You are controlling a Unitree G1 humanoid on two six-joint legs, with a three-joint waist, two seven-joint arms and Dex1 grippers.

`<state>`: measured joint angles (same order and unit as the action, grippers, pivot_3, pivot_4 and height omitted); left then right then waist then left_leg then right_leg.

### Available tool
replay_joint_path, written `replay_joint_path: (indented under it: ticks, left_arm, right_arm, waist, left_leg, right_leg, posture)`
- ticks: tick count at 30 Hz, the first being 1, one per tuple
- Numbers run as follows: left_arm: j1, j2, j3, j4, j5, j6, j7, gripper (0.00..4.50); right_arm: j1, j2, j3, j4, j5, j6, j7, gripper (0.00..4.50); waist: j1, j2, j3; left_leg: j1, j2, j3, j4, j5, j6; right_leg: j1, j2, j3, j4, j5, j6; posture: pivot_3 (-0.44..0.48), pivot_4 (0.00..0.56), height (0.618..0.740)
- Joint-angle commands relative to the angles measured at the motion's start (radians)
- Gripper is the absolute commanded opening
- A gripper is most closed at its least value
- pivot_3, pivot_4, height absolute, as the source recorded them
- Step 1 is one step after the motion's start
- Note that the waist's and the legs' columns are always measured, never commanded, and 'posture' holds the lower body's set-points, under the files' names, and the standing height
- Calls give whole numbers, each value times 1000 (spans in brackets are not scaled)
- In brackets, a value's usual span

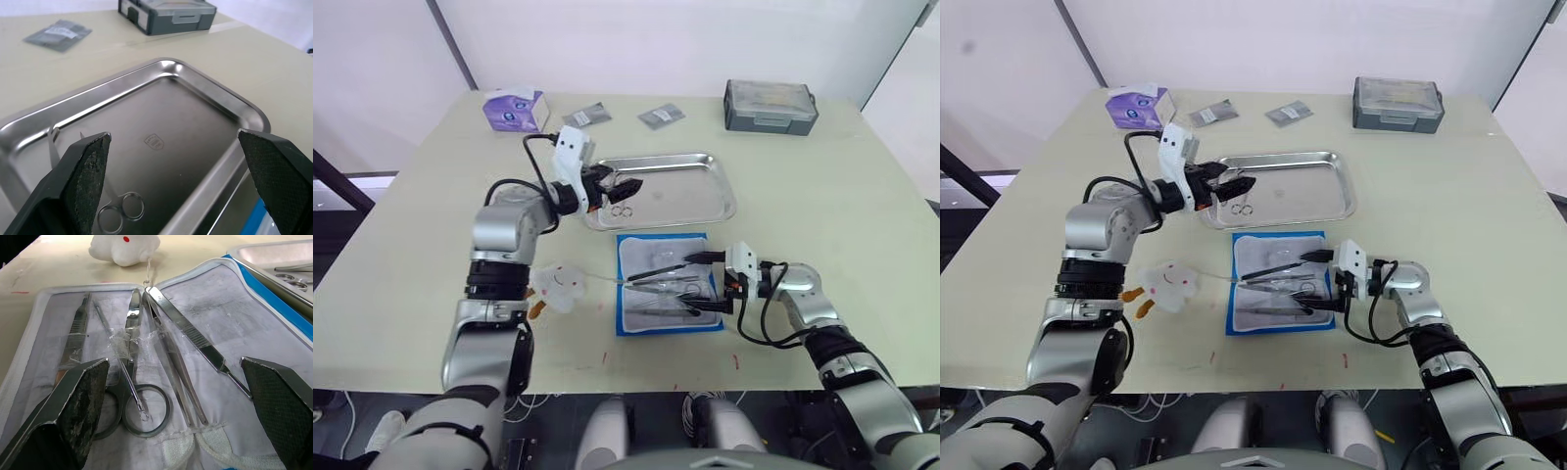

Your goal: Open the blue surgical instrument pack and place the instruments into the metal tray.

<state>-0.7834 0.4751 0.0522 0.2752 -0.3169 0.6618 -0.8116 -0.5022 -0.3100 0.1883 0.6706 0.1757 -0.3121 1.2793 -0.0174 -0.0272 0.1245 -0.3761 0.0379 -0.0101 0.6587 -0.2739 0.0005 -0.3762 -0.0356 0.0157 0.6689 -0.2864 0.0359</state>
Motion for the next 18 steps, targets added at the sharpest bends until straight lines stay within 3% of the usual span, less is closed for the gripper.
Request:
replay_joint_path:
  ticks: [1, 8, 12, 18]
  left_arm:
    - [11, 30, -22, -41, -21, -49, -94, 4408]
    - [167, 157, -99, -124, -62, -185, -439, 4408]
    - [197, 191, -152, -86, -6, -293, -514, 4408]
    - [174, 176, -196, -17, 50, -387, -523, 4408]
  right_arm:
    - [66, -17, 46, 125, -74, 42, -6, 4500]
    - [73, -28, 35, 95, -60, 51, 0, 4500]
    - [82, -37, 33, 76, -58, 56, 5, 4500]
    - [91, -44, 26, 46, -54, 61, -6, 4500]
  waist:
    - [0, 0, 0]
    - [1, 1, 1]
    - [8, 1, 0]
    - [7, 1, 0]
  left_leg:
    - [0, 0, 0, 0, 0, 0]
    - [0, 0, 1, -1, 0, 1]
    - [-1, 1, 0, -1, 0, 1]
    - [-2, 0, 0, -1, -1, 2]
  right_leg:
    - [0, 0, 0, 0, 0, 0]
    - [0, 0, 1, 0, 0, 0]
    - [0, -1, 0, -1, 0, -1]
    - [0, -1, -1, -4, 0, 0]
  posture:
    - [0, 150, 734]
    - [0, 150, 734]
    - [0, 150, 734]
    - [0, 150, 734]
